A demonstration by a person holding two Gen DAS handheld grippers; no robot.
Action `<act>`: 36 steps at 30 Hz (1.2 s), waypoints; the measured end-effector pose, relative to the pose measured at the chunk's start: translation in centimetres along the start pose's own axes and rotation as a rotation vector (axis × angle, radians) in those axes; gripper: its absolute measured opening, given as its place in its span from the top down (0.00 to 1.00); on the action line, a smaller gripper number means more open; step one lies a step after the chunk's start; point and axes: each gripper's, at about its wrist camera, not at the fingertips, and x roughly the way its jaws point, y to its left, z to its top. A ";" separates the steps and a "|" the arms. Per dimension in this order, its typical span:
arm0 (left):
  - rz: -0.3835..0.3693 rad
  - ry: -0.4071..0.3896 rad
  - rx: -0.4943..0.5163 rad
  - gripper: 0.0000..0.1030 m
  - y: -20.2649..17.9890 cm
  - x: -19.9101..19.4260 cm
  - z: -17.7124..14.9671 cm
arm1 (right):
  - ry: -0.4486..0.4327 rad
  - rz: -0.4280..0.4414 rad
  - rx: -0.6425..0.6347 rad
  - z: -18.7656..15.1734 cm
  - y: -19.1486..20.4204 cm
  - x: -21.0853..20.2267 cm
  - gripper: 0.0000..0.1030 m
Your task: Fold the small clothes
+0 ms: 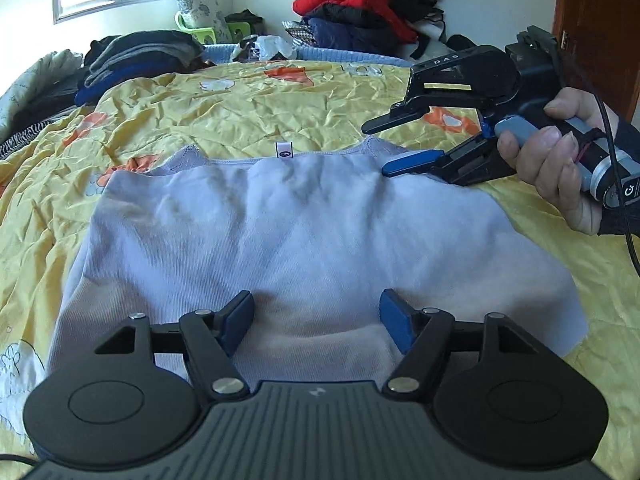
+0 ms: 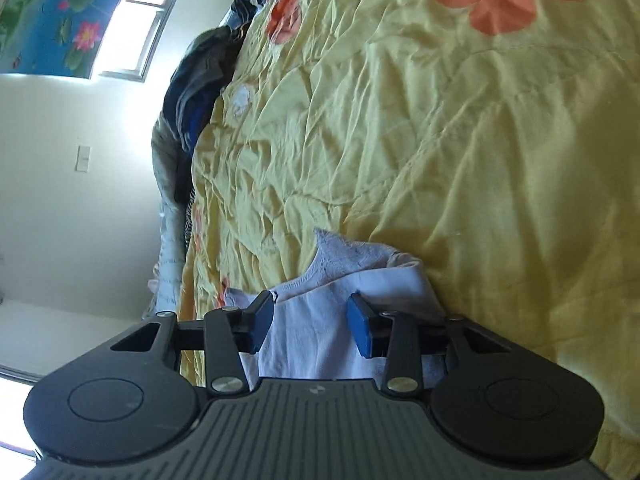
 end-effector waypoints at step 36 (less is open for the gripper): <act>0.135 0.023 -0.066 0.26 5.3 2.5 2.4 | 0.035 -0.067 -0.322 -15.5 3.0 -4.9 0.44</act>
